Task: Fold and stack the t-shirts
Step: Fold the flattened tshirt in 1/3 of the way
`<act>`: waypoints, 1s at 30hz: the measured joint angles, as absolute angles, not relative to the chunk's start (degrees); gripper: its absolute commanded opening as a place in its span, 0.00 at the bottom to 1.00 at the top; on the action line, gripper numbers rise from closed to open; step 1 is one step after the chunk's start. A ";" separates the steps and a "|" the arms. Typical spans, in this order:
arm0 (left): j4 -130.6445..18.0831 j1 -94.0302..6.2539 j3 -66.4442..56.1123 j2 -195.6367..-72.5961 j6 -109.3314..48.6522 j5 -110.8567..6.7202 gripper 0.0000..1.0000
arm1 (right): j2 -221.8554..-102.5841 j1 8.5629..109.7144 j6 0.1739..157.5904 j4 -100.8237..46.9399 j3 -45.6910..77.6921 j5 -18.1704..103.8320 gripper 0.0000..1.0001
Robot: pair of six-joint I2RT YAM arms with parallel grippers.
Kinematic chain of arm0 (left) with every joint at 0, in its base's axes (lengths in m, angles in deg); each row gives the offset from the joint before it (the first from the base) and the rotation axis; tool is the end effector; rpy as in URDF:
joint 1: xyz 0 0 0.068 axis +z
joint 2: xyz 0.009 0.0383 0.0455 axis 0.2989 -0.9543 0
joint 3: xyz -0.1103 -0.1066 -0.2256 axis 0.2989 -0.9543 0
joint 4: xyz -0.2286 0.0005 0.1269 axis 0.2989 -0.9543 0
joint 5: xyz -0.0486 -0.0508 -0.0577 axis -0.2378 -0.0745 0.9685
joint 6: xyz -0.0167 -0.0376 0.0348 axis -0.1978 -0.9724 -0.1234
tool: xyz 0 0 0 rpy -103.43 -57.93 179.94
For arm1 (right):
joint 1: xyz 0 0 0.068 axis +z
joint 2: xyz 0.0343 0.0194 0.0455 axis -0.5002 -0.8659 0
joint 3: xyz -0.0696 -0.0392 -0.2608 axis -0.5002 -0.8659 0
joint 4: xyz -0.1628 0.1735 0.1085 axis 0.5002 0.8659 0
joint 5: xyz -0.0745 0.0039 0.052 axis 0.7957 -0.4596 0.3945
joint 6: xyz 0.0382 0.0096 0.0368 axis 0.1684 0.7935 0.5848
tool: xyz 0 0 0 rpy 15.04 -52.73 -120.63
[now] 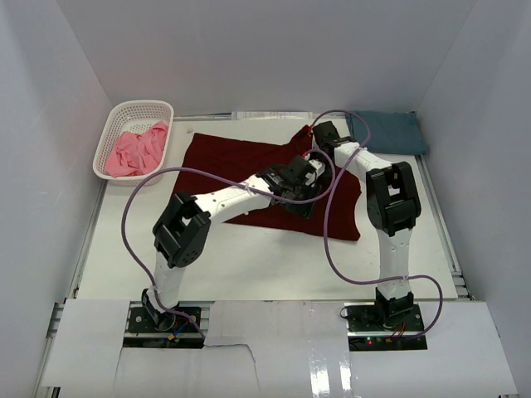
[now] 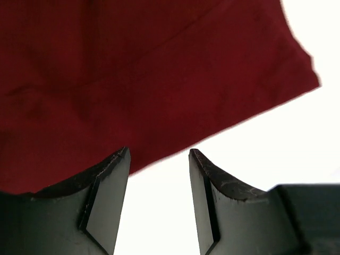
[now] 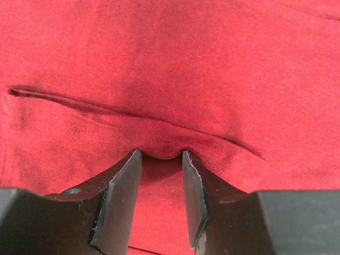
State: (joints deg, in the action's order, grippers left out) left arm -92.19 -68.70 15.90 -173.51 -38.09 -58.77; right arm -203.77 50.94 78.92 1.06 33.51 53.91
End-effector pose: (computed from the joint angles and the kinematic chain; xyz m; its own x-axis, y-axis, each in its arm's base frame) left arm 0.2762 -0.3464 0.2287 -0.7469 0.4032 -0.5288 0.5751 0.7909 -0.2093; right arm 0.4333 0.1635 0.1745 -0.8262 -0.1884 -0.5309 -0.2299 0.9731 0.0125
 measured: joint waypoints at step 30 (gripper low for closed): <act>-68.91 -72.68 -2.18 -174.19 -44.17 -65.78 0.59 | -207.83 49.52 78.94 1.63 39.24 47.64 0.43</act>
